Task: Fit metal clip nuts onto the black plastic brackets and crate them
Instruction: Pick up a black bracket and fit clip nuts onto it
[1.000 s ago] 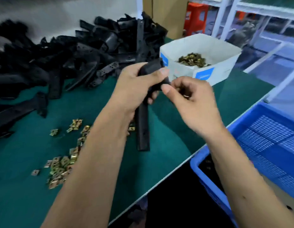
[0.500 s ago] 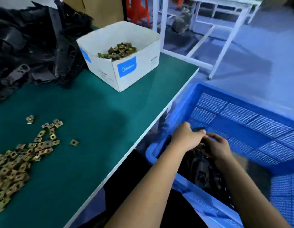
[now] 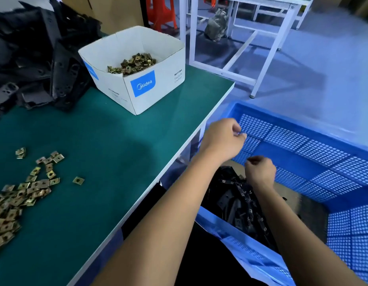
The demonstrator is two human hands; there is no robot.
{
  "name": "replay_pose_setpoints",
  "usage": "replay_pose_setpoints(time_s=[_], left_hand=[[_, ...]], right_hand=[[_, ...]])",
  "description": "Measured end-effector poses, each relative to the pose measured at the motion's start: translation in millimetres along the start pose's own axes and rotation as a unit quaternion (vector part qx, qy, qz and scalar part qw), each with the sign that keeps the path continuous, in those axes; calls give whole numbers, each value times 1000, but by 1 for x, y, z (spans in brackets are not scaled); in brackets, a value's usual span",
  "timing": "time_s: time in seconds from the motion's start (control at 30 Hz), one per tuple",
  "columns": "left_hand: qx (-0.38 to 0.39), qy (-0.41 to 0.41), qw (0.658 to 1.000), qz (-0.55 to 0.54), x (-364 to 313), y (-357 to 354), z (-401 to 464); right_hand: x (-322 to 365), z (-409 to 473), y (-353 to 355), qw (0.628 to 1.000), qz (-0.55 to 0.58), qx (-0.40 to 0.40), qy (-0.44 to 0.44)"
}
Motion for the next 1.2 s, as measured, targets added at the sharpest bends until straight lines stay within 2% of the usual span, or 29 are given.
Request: replay_pose_setpoints(time_s=[0.07,0.13,0.3,0.43,0.6,0.67,0.8,0.87,0.9,0.97,1.07,1.13,1.2], left_hand=[[-48,-52,997,-21,-26,31,-9],[-91,-97,990,-46,-43,65,-24],[-168,-139,975,-49,-43,152,-73],[-275,-115,950,-98,5,225,-130],[-401,-22,912,-78,90,290,-223],[-454,28,890,-12,126,314,-273],[-544,176,806,156,186,348,-387],[-534,244,780,217,214,358,-424],[-514,265,780,238,227,362,-434],[-459,280,809,238,249,366,-437],[-373,265,861,223,266,362,-421],[-400,222,858,235,259,362,-419],[-465,166,834,245,243,364,-425]], right_hand=[[52,-13,20,996,-11,-35,83],[111,-33,32,982,-15,-31,187],[228,-110,25,908,-82,70,405],[295,-190,-30,827,-128,167,521],[357,-280,-137,744,-181,277,581],[378,-318,-176,718,-202,293,599],[408,-388,-236,667,-193,326,642],[414,-415,-269,633,-253,338,649],[415,-425,-284,611,-298,337,651],[415,-443,-306,569,-360,337,658],[413,-453,-319,539,-335,386,670],[411,-449,-318,540,-279,408,681],[411,-440,-315,555,-209,428,682]])
Point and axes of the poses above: each hand's wrist, its own z-axis towards the middle knuckle, its own y-axis out of the back of the hand, x = y × z, the point moved 9 cm from there along z, towards the middle knuckle, and after that the axes turned 13 degrees about x, right-handed, at the moved point
